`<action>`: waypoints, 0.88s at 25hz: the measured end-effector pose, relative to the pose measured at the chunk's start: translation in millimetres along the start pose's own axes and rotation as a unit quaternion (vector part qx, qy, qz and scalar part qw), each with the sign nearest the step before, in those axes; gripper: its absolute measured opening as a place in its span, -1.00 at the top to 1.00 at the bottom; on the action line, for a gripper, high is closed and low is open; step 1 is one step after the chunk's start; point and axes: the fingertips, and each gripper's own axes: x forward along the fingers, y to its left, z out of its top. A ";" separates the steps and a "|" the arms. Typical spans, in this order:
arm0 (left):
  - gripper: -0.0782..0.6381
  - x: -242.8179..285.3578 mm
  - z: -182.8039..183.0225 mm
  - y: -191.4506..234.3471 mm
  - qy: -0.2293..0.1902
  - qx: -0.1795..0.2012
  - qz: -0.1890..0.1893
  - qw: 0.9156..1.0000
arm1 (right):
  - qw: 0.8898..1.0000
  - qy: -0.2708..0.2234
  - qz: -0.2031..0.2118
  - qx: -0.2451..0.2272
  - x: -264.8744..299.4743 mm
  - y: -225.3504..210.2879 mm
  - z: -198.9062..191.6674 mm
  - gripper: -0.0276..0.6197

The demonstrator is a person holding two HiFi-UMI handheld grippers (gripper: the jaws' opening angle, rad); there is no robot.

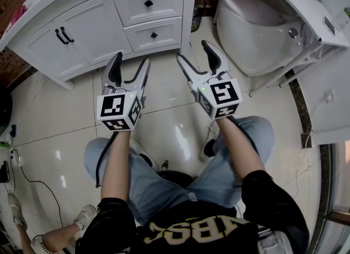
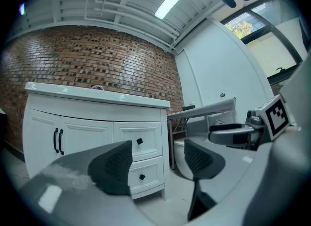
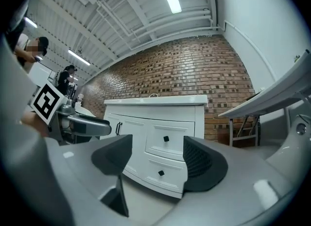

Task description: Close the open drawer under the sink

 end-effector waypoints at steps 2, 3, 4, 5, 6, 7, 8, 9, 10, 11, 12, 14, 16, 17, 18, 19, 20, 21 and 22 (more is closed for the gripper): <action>-0.16 0.0 0.9 0.9 -0.001 0.000 0.001 1.000 | 1.000 -0.001 0.004 0.003 1.9 2.2 0.7 -0.08; -0.16 0.1 1.2 1.1 -0.001 0.000 0.001 1.000 | 1.000 -0.001 0.006 0.005 2.5 2.8 0.7 -0.08; -0.16 0.2 1.2 1.5 -0.001 0.000 0.002 1.000 | 1.000 -0.002 0.007 0.007 3.2 3.3 0.9 -0.08; -0.16 0.4 1.2 2.0 -0.001 -0.001 0.002 1.000 | 1.000 -0.004 0.009 0.008 3.9 3.7 2.0 -0.08; -0.16 0.6 1.2 2.8 -0.001 -0.002 0.003 1.000 | 1.000 -0.006 0.010 0.009 4.7 4.0 3.6 -0.08; -0.16 0.7 1.2 3.7 -0.001 -0.003 0.004 1.000 | 1.000 -0.008 0.011 0.010 5.2 4.0 4.9 -0.08; -0.16 0.8 0.9 4.6 -0.001 -0.004 0.005 1.000 | 1.000 -0.010 0.010 0.012 5.6 3.6 5.8 -0.08; -0.16 0.9 0.3 5.3 -0.001 -0.006 0.005 1.000 | 1.000 -0.011 0.009 0.013 5.8 3.0 6.4 -0.08; -0.16 1.2 -0.2 6.1 -0.001 -0.007 0.006 1.000 | 1.000 -0.012 0.008 0.015 6.2 2.2 6.9 -0.08; -0.16 1.7 -0.7 6.8 -0.001 -0.008 0.006 1.000 | 1.000 -0.014 0.007 0.016 7.0 1.1 7.4 -0.08; -0.16 2.5 -1.1 7.5 -0.002 -0.008 0.008 1.000 | 1.000 -0.015 0.007 0.018 7.9 0.2 7.8 -0.08; -0.16 4.1 -2.3 8.6 -0.001 -0.010 0.010 1.000 | 1.000 -0.016 0.008 0.022 10.0 -1.0 8.0 -0.08; -0.16 6.0 -3.3 8.2 0.000 -0.011 0.010 1.000 | 1.000 -0.016 0.007 0.026 11.3 -1.7 7.6 -0.08; -0.16 7.1 -3.3 7.4 0.000 -0.012 0.009 1.000 | 0.999 -0.016 0.007 0.026 11.8 -2.1 7.7 -0.08; -0.16 8.4 -2.9 6.5 -0.001 -0.011 0.008 1.000 | 1.000 -0.016 0.005 0.026 12.5 -2.5 7.9 -0.08; -0.16 9.5 -2.3 5.8 -0.002 -0.011 0.007 1.000 | 1.000 -0.016 0.004 0.024 13.4 -3.0 8.0 -0.08; -0.16 10.5 -1.5 5.2 -0.003 -0.011 0.006 1.000 | 1.000 -0.016 0.003 0.022 14.4 -3.3 7.9 -0.08; -0.16 11.0 -0.7 4.8 -0.004 -0.011 0.006 1.000 | 1.000 -0.016 0.001 0.022 15.3 -3.6 7.7 -0.08; -0.16 11.1 0.1 4.5 -0.004 -0.010 0.006 1.000 | 1.000 -0.017 0.000 0.024 16.0 -4.2 7.4 -0.08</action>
